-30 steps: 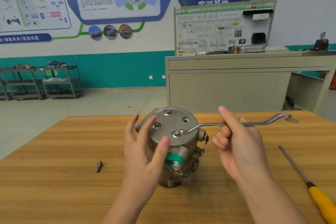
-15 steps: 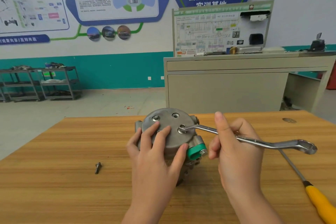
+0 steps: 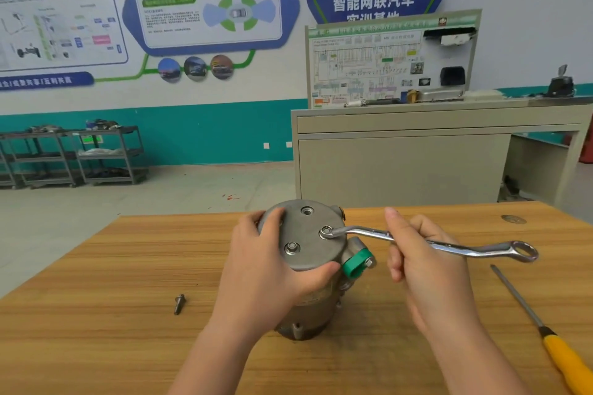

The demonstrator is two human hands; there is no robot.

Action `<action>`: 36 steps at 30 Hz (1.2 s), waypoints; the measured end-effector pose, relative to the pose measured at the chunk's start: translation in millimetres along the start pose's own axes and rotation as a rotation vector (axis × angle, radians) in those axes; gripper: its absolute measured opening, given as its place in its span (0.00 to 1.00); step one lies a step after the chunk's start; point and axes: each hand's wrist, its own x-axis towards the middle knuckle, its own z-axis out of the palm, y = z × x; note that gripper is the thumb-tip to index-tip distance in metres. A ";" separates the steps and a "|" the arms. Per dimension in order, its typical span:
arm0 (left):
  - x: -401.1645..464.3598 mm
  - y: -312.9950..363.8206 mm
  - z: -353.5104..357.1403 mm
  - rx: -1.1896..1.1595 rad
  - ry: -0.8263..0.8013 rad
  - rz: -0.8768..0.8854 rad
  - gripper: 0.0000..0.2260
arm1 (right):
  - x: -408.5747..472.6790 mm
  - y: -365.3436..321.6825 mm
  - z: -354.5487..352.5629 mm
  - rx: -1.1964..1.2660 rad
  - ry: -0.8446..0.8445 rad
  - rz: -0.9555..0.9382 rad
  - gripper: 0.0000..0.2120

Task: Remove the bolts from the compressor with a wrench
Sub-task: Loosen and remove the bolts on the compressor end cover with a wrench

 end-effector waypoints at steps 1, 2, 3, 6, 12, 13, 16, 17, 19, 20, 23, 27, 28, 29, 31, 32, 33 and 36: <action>-1.6 -1.1 2.1 -0.036 0.031 0.006 0.46 | 7.6 -0.7 -3.6 0.040 -0.052 0.083 0.22; -1.9 -3.3 3.6 -0.061 0.048 0.013 0.45 | 15.9 -2.3 -7.4 0.097 -0.109 0.183 0.20; -0.6 -6.7 3.3 -0.076 0.041 0.024 0.45 | 25.6 -3.7 -11.1 0.168 -0.175 0.296 0.17; 8.4 -18.4 -4.2 -0.125 -0.074 0.081 0.47 | 54.2 -9.8 -12.3 0.201 -0.353 0.557 0.15; 15.9 -16.9 -0.7 -0.166 -0.125 0.099 0.57 | 111.5 -27.8 33.1 -0.557 -0.328 0.524 0.14; 17.3 -15.6 0.5 -0.146 -0.126 0.098 0.58 | 117.1 -29.7 47.1 -0.750 -0.327 0.432 0.15; 20.4 -13.0 2.6 -0.119 -0.142 0.090 0.59 | 111.3 -38.6 95.4 -1.309 -0.327 0.062 0.04; 21.5 -12.1 2.8 -0.121 -0.154 0.085 0.59 | 103.6 -40.0 109.5 -1.378 -0.303 -0.059 0.05; 25.5 -9.6 3.3 -0.139 -0.152 0.107 0.52 | 79.0 -40.4 130.5 -1.412 -0.375 -0.241 0.13; 27.3 -7.9 4.2 -0.155 -0.127 0.148 0.42 | 62.8 -41.9 135.3 -1.414 -0.437 -0.338 0.13; 27.3 0.2 3.5 -0.028 0.069 0.365 0.11 | 24.6 -39.7 123.5 -1.330 -0.512 -0.572 0.07; 24.7 -1.1 8.6 0.019 -0.055 0.252 0.13 | -1.4 -33.4 80.8 -1.059 -0.513 -0.852 0.04; 23.4 -5.3 10.2 -0.106 -0.072 0.070 0.19 | -7.8 -30.5 69.1 -1.021 -0.537 -0.920 0.04; 20.9 -8.3 8.6 -0.243 -0.115 -0.055 0.27 | -13.7 -24.8 57.4 -0.966 -0.536 -0.990 0.05; 12.8 -17.4 7.5 -0.472 -0.123 -0.142 0.50 | -20.6 -8.8 26.2 -0.843 -0.466 -1.061 0.10; 6.0 -17.3 6.6 -0.499 -0.119 -0.132 0.60 | -22.4 -3.5 8.8 -0.769 -0.431 -1.018 0.11; -2.5 -20.3 7.3 -0.494 -0.101 -0.127 0.65 | -23.3 0.2 -7.9 -0.658 -0.419 -0.881 0.12; -17.3 -27.7 13.2 -0.563 -0.003 -0.152 0.63 | -16.2 6.2 -36.7 -0.103 -0.308 -0.175 0.13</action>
